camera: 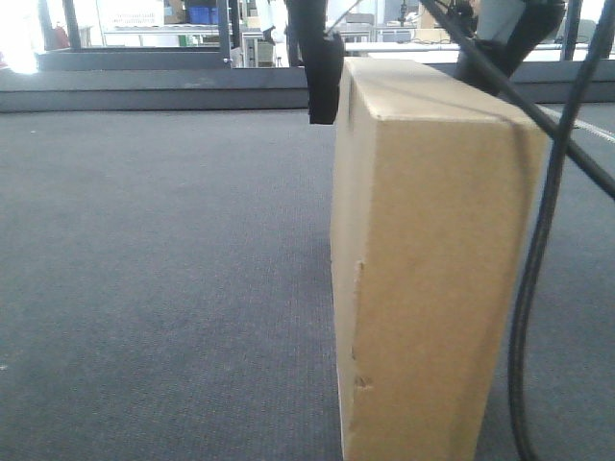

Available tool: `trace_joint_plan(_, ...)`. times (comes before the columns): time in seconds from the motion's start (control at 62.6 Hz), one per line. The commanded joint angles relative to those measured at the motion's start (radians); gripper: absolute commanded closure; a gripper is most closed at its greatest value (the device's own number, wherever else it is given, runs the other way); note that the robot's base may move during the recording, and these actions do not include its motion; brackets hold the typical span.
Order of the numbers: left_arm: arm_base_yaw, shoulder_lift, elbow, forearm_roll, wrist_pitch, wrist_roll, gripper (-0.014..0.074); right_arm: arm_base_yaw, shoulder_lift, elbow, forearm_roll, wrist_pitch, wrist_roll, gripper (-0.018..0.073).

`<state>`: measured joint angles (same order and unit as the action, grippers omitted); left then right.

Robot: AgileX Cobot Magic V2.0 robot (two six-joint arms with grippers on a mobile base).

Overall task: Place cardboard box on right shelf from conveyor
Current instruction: 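Close the right gripper on the cardboard box's top edge, then lift the cardboard box off the conveyor with the right gripper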

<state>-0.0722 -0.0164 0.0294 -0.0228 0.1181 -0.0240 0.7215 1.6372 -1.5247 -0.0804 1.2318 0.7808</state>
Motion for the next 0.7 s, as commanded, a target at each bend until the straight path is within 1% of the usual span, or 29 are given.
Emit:
trace_joint_plan(0.0, 0.0, -0.008, 0.01, 0.001, -0.087, -0.005, 0.0713, -0.002, -0.039, -0.024, -0.01, -0.012, -0.001, 0.0)
trace_joint_plan(0.08, 0.0, -0.008, 0.01, 0.001, -0.087, -0.005, 0.0713, -0.002, -0.039, -0.024, -0.01, -0.012, -0.001, 0.0157)
trace_joint_plan(0.096, 0.0, -0.008, 0.01, 0.001, -0.087, -0.005, 0.0713, -0.002, -0.039, -0.024, -0.01, -0.012, -0.001, 0.0195)
trace_joint_plan(0.112, 0.0, -0.008, 0.01, 0.001, -0.087, -0.005, 0.0713, -0.002, -0.039, -0.024, -0.01, -0.012, -0.001, 0.0254)
trace_joint_plan(0.224, 0.0, -0.008, 0.01, 0.001, -0.087, -0.005, 0.0713, -0.002, -0.041, -0.024, -0.01, -0.015, -0.001, 0.0524)
trace_joint_plan(0.288, 0.0, -0.008, 0.01, 0.001, -0.087, -0.005, 0.0713, -0.007, -0.042, -0.024, -0.01, -0.013, -0.003, 0.0498)
trace_joint_plan(0.447, 0.0, -0.008, 0.01, 0.001, -0.087, -0.005, 0.0712, -0.022, -0.076, -0.025, -0.015, -0.01, -0.055, 0.0505)
trace_joint_plan(0.591, 0.0, -0.008, 0.01, 0.001, -0.087, -0.005, 0.0712, -0.063, -0.149, -0.025, -0.026, -0.033, -0.137, 0.0505)
trace_joint_plan(0.687, 0.0, -0.008, 0.01, 0.001, -0.087, -0.005, 0.0713, -0.116, -0.203, -0.024, -0.036, -0.038, -0.206, 0.0505)
